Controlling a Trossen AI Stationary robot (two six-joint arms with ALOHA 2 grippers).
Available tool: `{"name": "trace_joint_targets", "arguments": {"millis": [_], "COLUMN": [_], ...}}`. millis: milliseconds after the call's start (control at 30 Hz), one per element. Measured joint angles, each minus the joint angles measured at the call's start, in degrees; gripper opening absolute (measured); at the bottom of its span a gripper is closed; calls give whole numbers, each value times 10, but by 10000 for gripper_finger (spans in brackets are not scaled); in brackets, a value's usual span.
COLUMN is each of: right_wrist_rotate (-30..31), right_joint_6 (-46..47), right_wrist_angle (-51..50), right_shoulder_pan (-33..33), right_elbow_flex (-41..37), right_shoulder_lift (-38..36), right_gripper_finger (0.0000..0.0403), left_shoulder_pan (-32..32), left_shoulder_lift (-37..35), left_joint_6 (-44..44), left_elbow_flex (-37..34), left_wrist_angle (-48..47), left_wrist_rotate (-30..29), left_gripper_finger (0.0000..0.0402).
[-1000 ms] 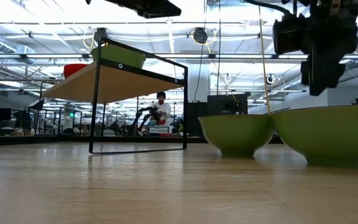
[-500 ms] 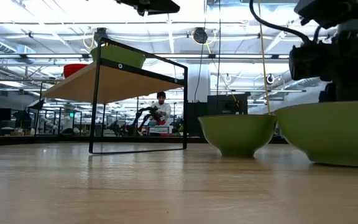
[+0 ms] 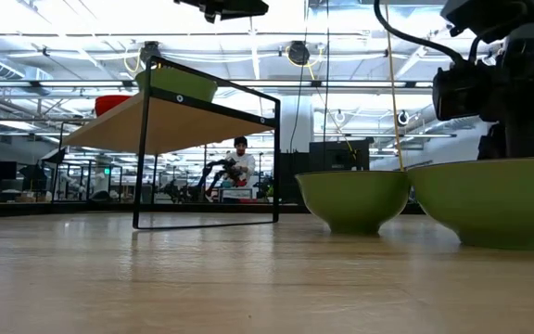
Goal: Pick & Place Mini bowls
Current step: Stack the bottom white patterned bowl on the white patterned bowl on the shelf
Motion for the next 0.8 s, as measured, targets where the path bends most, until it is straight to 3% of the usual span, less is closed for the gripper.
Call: {"name": "trace_joint_targets", "arguments": {"millis": [167,367,600,800], "right_wrist_rotate": [3,4,2,19], "right_joint_6": [30,57,41,8], "right_wrist_angle": [-4,-17,-14,-9], "right_shoulder_pan": [0,0,0,-1], "right_elbow_flex": [0,0,0,2], "right_shoulder_lift": [0,10,50,37], "right_gripper_finger": [125,92,46,6], "left_shoulder_pan": [0,0,0,0], "left_shoulder_lift": [0,0,0,0], "left_joint_6": [0,-2,-3,-3], "left_elbow_flex": [0,0,0,0], "left_wrist_angle": [-9,-19,-19,-26], "left_wrist_rotate": [0,0,0,0], "left_gripper_finger": [88,88,88,88]}}
